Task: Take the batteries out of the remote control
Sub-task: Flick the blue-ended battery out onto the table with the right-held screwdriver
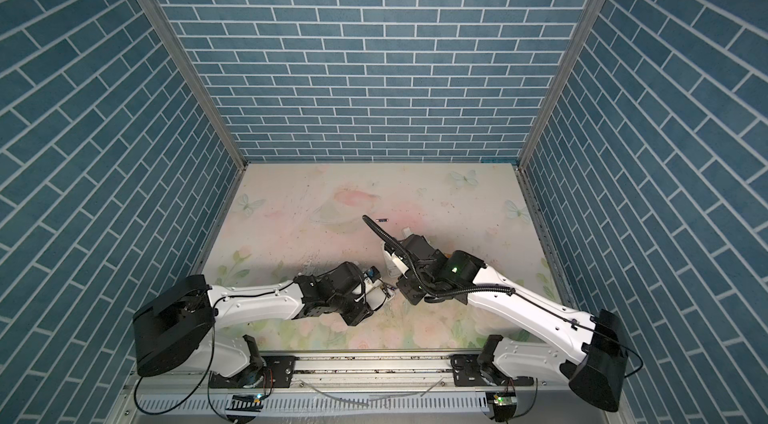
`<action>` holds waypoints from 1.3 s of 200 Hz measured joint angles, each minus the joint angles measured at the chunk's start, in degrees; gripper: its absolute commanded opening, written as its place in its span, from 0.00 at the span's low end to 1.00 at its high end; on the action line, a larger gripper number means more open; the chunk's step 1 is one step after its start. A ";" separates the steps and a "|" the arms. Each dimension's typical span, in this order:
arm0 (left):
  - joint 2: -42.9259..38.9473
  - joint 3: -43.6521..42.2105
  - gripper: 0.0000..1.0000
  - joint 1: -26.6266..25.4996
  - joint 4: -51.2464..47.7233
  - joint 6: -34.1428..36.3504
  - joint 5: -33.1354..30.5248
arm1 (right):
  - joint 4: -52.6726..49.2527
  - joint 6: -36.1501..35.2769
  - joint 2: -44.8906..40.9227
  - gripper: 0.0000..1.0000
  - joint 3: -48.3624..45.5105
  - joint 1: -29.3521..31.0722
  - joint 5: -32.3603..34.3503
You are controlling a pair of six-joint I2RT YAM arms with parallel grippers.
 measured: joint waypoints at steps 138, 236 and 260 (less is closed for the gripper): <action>0.00 8.63 0.69 -0.07 -12.72 1.11 -4.24 | 2.34 -1.88 -5.92 0.00 0.00 -3.39 2.01; 2.58 10.36 0.74 -0.07 -15.69 0.46 -6.67 | 2.38 -1.88 -9.22 0.00 0.00 -3.41 4.33; 2.58 9.99 0.76 -0.07 -16.28 -0.17 -8.48 | 2.69 -1.86 -8.11 0.00 0.00 -3.41 4.33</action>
